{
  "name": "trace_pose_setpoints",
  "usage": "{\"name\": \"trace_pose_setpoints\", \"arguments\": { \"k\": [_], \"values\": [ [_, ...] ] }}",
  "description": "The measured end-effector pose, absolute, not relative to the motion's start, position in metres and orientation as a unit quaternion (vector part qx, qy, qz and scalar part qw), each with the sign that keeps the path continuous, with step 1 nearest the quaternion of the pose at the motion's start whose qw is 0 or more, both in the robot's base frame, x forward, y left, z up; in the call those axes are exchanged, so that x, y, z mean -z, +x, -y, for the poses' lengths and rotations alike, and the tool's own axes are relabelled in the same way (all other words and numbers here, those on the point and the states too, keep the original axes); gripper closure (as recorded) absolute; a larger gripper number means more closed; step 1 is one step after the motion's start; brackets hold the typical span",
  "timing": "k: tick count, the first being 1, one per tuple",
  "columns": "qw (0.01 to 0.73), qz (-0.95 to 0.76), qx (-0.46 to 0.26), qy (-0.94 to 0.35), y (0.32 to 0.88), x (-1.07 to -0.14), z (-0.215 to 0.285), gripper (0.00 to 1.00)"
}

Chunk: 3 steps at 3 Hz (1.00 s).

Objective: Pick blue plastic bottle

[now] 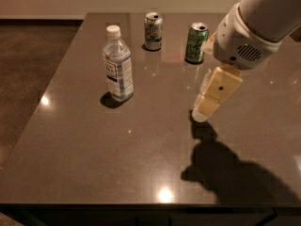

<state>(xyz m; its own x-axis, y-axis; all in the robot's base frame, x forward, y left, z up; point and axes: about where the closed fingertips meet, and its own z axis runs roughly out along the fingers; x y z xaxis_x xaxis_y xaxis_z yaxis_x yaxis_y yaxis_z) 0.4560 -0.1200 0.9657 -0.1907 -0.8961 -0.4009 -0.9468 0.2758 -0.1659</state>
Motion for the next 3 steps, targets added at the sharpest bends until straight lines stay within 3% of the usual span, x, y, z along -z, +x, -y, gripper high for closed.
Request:
{"name": "trace_pose_setpoints", "arguments": {
  "k": [3],
  "values": [
    [0.290,-0.770,-0.093,-0.561,0.539,-0.936,0.002,0.00]
  ]
}}
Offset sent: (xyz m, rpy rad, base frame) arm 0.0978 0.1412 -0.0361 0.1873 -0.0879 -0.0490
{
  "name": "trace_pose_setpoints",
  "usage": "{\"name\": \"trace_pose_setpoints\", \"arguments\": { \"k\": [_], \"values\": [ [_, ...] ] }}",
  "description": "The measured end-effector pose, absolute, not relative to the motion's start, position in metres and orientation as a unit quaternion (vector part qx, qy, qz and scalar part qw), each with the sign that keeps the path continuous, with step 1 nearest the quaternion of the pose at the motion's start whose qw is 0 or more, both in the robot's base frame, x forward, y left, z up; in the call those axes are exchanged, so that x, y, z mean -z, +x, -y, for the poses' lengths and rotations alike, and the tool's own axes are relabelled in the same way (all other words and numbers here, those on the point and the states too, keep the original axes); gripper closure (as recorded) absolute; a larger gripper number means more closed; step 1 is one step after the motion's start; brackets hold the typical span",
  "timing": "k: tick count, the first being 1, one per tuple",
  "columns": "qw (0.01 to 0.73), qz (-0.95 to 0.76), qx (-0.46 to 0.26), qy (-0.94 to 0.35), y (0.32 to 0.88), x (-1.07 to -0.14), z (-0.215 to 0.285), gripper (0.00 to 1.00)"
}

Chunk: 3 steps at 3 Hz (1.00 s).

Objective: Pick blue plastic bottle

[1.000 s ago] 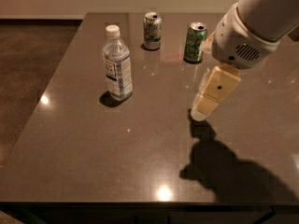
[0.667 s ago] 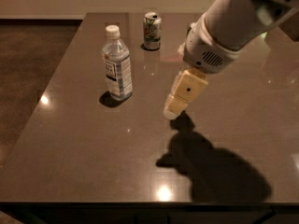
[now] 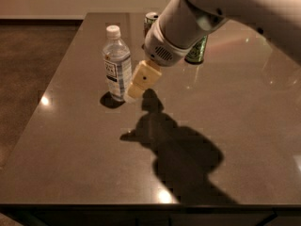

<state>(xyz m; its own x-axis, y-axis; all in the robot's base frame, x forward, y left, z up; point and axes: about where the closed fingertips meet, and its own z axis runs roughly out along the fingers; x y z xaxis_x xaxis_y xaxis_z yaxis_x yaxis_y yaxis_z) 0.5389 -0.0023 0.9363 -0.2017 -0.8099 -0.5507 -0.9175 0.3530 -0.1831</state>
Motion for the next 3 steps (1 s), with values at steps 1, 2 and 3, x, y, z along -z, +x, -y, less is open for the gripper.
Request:
{"name": "trace_pose_setpoints", "arguments": {
  "k": [1,2,3],
  "values": [
    [0.303,-0.776,-0.125,-0.539,0.553,-0.931,-0.026,0.00],
    [0.316,-0.777,-0.152,-0.523,0.564,-0.931,-0.050,0.00],
    [0.324,-0.779,-0.161,-0.513,0.574,-0.929,-0.064,0.19]
  ]
}}
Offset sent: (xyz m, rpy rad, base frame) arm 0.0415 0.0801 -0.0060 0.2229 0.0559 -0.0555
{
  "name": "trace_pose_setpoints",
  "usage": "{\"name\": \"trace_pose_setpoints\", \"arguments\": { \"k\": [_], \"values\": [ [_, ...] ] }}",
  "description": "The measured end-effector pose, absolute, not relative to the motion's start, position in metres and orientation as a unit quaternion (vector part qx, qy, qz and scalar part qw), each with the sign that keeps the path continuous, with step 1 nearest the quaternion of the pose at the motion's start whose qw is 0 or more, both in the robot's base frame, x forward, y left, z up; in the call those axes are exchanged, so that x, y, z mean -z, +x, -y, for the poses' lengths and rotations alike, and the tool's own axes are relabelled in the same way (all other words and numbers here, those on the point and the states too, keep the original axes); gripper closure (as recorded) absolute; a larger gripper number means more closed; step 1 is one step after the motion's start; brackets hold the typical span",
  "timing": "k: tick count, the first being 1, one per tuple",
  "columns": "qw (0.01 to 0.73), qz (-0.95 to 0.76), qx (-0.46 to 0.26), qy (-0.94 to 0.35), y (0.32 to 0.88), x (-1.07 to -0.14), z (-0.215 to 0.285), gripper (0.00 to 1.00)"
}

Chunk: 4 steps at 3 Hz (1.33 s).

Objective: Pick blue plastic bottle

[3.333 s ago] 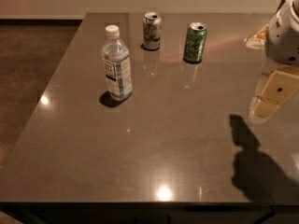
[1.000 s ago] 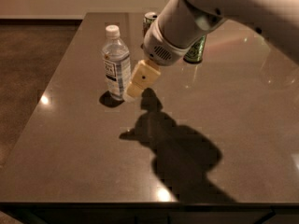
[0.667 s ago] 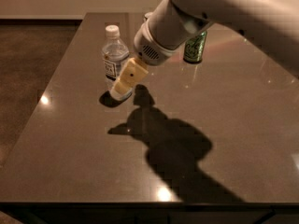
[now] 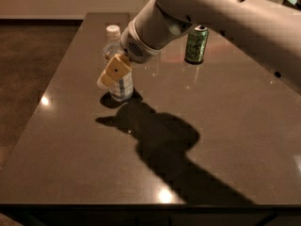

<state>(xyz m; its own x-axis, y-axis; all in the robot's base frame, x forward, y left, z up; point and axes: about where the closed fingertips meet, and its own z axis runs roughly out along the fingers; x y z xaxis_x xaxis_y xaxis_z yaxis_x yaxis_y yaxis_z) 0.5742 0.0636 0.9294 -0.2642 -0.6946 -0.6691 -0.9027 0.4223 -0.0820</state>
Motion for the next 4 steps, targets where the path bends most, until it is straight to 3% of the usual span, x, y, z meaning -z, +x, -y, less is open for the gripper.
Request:
{"name": "trace_pose_setpoints", "arguments": {
  "k": [2,3,4],
  "values": [
    [0.331,-0.771,-0.180,-0.514,0.587,-0.945,-0.073,0.64],
    [0.328,-0.758,-0.187,-0.532,0.593,-0.984,-0.078,0.96],
    [0.323,-0.749,-0.194,-0.545,0.595,-1.020,-0.080,1.00]
  ]
}}
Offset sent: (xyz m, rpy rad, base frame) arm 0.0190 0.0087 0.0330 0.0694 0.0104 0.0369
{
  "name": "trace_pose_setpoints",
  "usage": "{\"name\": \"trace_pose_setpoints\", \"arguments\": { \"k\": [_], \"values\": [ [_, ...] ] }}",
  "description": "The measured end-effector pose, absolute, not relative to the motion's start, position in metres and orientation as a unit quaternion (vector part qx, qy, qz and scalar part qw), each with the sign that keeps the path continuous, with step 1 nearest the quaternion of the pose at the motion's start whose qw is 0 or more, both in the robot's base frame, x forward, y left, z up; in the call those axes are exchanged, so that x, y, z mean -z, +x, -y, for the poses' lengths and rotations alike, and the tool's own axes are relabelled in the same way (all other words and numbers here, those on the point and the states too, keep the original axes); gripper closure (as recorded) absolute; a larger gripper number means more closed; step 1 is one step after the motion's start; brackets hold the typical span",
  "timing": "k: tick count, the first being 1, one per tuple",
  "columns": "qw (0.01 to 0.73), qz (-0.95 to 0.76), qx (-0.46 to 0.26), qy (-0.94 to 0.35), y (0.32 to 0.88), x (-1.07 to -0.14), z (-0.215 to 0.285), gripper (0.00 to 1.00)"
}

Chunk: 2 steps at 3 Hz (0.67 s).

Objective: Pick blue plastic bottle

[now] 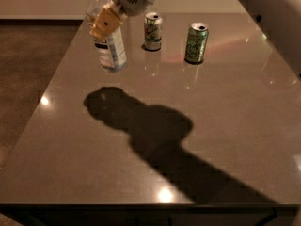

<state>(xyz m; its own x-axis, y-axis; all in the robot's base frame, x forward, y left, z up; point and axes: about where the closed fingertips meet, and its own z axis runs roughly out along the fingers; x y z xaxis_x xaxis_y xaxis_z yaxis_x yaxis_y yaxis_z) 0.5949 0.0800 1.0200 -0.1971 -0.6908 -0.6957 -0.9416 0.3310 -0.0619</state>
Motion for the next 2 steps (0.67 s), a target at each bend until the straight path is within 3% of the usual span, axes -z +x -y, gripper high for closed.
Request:
{"name": "trace_pose_setpoints", "arguments": {
  "k": [2],
  "values": [
    [0.325,-0.736,-0.196,-0.561,0.5918,-1.0531,-0.0801,1.00]
  ]
}}
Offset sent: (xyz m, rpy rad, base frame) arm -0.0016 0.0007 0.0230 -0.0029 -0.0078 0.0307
